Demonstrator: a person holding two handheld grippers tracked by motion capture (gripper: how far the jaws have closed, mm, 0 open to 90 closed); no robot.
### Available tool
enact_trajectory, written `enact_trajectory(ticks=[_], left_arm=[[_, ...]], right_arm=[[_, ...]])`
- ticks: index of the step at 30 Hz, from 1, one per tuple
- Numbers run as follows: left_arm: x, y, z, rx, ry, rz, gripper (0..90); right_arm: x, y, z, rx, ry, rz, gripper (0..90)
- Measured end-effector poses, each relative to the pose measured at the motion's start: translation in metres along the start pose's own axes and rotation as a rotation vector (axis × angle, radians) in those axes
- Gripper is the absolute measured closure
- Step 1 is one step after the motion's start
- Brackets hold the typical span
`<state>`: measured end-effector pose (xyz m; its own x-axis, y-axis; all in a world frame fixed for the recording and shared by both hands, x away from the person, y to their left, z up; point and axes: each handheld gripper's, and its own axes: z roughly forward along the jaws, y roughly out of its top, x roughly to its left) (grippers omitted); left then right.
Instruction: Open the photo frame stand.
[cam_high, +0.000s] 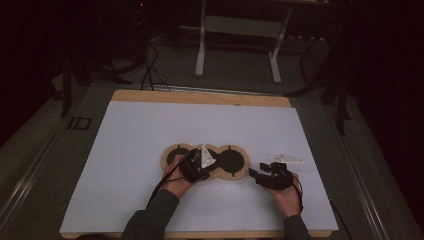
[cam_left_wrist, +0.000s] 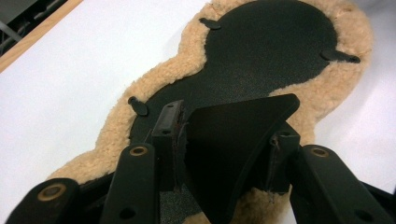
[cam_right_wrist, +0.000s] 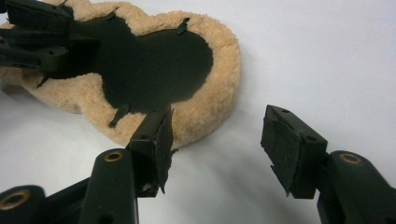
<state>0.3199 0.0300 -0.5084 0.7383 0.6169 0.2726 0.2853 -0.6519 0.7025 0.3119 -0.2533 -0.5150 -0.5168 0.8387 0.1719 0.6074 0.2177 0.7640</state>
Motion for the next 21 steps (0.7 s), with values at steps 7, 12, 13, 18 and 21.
enact_trajectory(ticks=[7, 12, 13, 18, 21], left_arm=[[0.0018, 0.0, -0.0015, -0.017, -0.002, 0.001, 64.7], [0.0031, 0.0002, -0.0035, -0.031, 0.002, -0.003, 67.8], [0.0034, 0.0, -0.0036, -0.033, 0.0, -0.006, 68.0], [0.0054, -0.001, -0.004, -0.054, -0.008, -0.017, 68.7], [0.007, -0.0019, -0.0046, -0.064, -0.014, -0.027, 68.9]], right_arm=[[-0.0003, 0.0, 0.0, 0.001, 0.001, 0.003, 42.5], [-0.0005, 0.0, 0.0, 0.001, 0.001, 0.005, 42.4], [-0.0005, 0.0, 0.0, 0.001, 0.002, 0.005, 42.3], [-0.0008, 0.0, 0.0, -0.002, 0.004, 0.009, 42.1], [-0.0011, 0.0002, -0.0002, -0.003, 0.007, 0.017, 41.9]])
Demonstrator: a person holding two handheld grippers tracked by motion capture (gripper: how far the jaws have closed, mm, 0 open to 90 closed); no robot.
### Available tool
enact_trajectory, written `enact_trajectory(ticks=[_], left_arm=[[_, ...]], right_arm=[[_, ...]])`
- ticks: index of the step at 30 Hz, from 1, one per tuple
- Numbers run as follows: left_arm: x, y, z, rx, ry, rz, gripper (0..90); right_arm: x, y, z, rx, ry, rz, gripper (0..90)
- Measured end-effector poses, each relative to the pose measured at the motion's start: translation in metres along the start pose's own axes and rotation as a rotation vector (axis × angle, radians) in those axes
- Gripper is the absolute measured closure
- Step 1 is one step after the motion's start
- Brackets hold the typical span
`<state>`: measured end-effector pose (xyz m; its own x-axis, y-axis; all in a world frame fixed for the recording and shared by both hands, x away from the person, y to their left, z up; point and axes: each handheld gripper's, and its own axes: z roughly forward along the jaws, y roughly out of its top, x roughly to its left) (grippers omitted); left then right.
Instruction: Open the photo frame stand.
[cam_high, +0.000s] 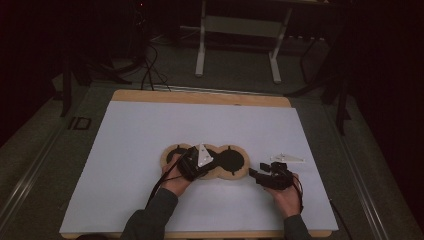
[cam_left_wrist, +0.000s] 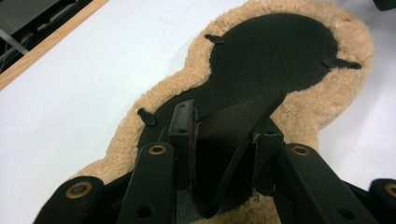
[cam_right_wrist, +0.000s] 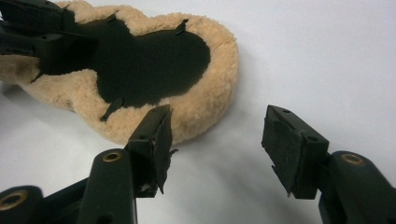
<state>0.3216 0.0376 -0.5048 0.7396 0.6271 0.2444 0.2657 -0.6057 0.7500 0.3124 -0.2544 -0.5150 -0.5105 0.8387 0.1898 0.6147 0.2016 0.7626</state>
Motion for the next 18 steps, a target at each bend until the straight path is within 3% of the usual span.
enact_trajectory(ticks=[8, 18], left_arm=[[0.0028, -0.0023, -0.002, -0.026, -0.009, -0.018, 69.2], [0.0084, -0.0068, -0.0069, -0.089, -0.022, -0.07, 69.5]], right_arm=[[0.0016, 0.0011, -0.002, -0.013, 0.027, 0.027, 41.4], [0.0052, 0.0067, -0.0087, -0.033, 0.067, 0.073, 38.1]])
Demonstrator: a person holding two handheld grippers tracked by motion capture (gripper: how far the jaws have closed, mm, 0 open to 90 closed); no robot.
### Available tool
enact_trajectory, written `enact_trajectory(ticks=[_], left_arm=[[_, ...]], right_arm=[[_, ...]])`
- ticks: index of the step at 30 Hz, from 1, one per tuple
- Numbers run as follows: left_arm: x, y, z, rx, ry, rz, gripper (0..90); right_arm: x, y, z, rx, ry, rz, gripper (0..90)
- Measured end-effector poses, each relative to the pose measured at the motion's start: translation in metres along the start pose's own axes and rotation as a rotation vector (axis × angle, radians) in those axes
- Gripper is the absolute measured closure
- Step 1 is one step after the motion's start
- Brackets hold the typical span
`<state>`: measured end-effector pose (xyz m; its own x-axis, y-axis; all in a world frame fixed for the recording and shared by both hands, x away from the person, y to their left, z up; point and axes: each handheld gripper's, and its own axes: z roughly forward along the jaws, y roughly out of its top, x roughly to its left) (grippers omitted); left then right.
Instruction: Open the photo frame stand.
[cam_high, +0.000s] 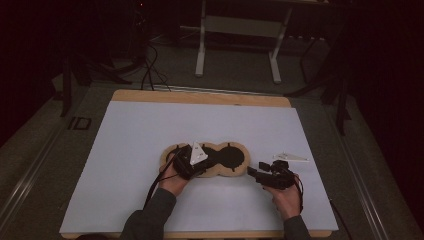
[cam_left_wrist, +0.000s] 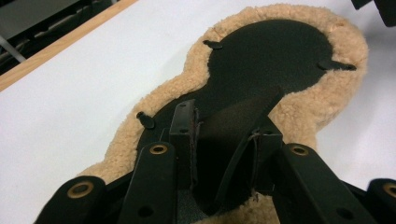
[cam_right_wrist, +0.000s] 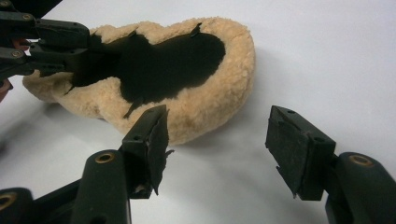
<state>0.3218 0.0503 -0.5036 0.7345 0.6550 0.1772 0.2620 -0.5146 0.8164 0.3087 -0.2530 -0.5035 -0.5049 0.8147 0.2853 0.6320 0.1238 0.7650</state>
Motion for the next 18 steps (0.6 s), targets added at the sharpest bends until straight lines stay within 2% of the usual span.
enact_trajectory(ticks=[3, 12, 18], left_arm=[[0.001, -0.001, -0.001, -0.01, -0.001, -0.002, 69.5], [0.009, -0.003, -0.007, -0.067, -0.02, -0.061, 69.5], [0.01, -0.005, -0.01, -0.086, -0.028, -0.072, 69.4]], right_arm=[[0.002, 0.003, -0.001, -0.007, 0.012, 0.009, 37.7], [0.01, 0.012, 0.0, -0.013, 0.035, 0.015, 37.0], [0.014, 0.022, 0.005, -0.01, 0.046, 0.024, 36.5]])
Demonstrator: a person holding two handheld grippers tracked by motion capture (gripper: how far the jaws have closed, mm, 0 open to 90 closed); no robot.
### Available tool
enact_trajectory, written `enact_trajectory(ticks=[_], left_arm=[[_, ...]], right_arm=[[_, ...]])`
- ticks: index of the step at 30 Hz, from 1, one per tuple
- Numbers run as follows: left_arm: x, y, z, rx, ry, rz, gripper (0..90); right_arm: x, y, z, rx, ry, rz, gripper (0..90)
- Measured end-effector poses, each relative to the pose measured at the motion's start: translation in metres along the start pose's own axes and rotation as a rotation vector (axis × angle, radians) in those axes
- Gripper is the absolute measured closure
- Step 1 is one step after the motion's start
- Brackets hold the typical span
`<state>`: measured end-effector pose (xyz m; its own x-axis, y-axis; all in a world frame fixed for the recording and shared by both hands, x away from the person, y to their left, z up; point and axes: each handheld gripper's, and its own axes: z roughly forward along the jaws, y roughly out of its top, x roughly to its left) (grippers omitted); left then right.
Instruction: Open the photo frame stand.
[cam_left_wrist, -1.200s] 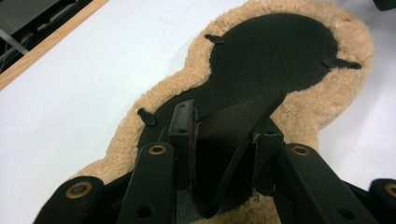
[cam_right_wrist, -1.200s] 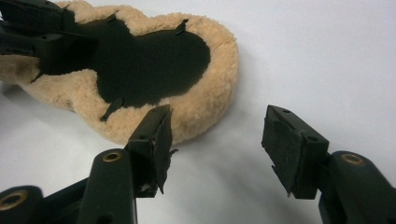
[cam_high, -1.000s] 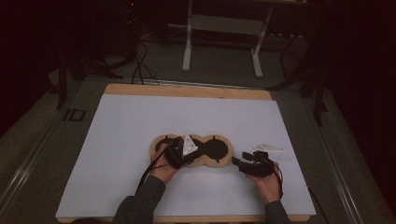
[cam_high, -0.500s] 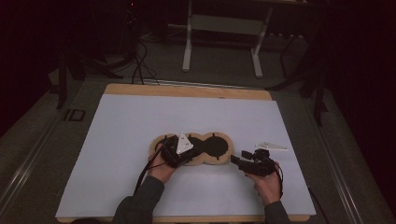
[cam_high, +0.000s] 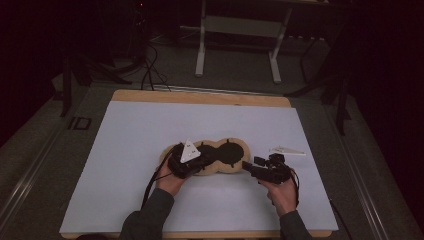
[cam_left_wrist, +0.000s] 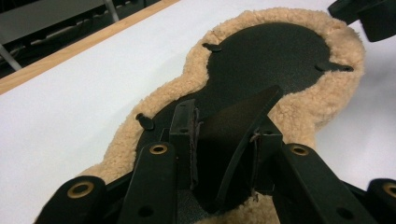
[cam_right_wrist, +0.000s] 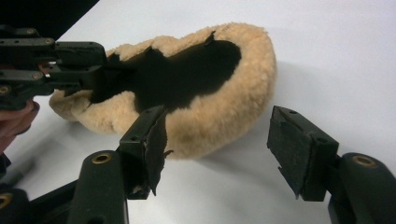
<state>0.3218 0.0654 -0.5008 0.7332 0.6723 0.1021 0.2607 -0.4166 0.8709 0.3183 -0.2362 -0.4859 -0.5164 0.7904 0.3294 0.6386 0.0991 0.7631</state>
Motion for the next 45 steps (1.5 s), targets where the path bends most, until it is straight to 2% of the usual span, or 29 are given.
enact_trajectory(ticks=[3, 7, 13, 20, 24, 34, 37, 45], left_arm=[[0.001, -0.001, -0.002, -0.011, -0.004, -0.007, 69.4], [0.005, -0.001, -0.005, -0.036, -0.01, -0.031, 69.5], [0.01, -0.004, -0.011, -0.08, -0.02, -0.068, 69.5], [0.014, -0.006, -0.015, -0.114, -0.025, -0.094, 69.4], [0.014, -0.008, -0.017, -0.127, -0.029, -0.107, 69.3], [0.016, -0.012, -0.021, -0.157, -0.048, -0.132, 67.5], [0.016, -0.013, -0.022, -0.153, -0.049, -0.132, 66.8], [0.02, -0.014, -0.026, -0.165, -0.079, -0.165, 63.9]], right_arm=[[0.0, 0.005, 0.004, -0.008, 0.003, 0.011, 35.9], [-0.001, 0.011, 0.007, -0.017, 0.029, 0.028, 34.1], [0.001, 0.024, 0.012, 0.01, 0.072, 0.057, 29.7], [0.008, 0.035, 0.02, 0.036, 0.075, 0.051, 28.1], [0.008, 0.039, 0.025, 0.058, 0.105, 0.07, 27.0], [0.012, 0.045, 0.03, 0.092, 0.143, 0.073, 28.7], [0.014, 0.046, 0.031, 0.107, 0.127, 0.066, 29.3], [0.016, 0.048, 0.028, 0.092, 0.137, 0.083, 35.1]])
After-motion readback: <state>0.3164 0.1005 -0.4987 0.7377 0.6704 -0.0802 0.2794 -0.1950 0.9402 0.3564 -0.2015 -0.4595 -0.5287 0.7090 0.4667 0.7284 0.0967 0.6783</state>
